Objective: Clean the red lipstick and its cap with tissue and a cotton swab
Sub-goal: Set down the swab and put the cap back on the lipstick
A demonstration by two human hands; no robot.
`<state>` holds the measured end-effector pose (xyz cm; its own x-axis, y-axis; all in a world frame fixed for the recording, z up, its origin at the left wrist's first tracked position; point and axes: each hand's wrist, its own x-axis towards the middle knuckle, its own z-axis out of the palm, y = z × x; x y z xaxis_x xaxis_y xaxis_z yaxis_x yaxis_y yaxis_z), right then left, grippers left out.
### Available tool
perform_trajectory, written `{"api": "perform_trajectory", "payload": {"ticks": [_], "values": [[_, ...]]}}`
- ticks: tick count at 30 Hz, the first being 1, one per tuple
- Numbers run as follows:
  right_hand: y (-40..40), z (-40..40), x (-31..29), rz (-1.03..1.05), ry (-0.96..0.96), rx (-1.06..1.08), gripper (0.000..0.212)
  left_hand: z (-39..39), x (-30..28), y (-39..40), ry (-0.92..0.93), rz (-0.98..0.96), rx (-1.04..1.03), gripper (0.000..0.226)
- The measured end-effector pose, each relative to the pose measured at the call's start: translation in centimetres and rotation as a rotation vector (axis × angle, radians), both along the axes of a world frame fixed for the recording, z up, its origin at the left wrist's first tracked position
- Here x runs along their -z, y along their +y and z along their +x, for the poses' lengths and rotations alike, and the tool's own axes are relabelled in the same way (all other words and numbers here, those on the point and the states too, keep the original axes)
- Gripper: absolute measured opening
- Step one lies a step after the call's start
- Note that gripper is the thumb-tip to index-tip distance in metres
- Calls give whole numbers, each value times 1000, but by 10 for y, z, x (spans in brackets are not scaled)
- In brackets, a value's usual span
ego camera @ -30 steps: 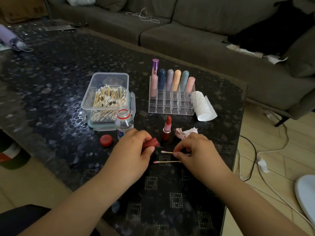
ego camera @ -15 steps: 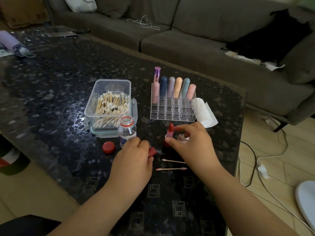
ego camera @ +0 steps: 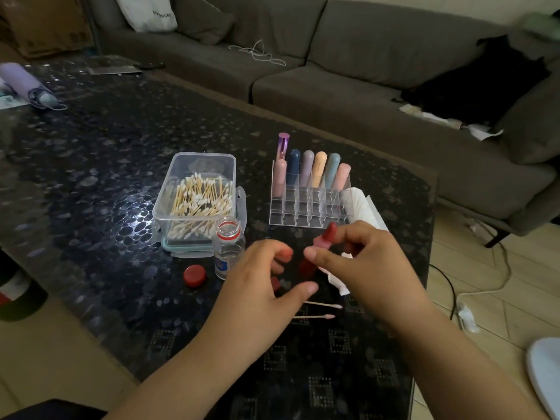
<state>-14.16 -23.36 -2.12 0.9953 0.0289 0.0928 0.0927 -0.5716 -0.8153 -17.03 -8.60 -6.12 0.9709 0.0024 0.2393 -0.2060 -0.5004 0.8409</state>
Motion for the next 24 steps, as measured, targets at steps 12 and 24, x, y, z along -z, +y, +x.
{"api": "perform_trajectory", "payload": {"ticks": [12, 24], "values": [[-5, -25, -16, 502, 141, -195, 16, -11, -12, -7, 173, -522, 285, 12], [-13, -33, -34, 799, 324, -568, 31, -13, -25, 6, 515, -815, 954, 35]]}}
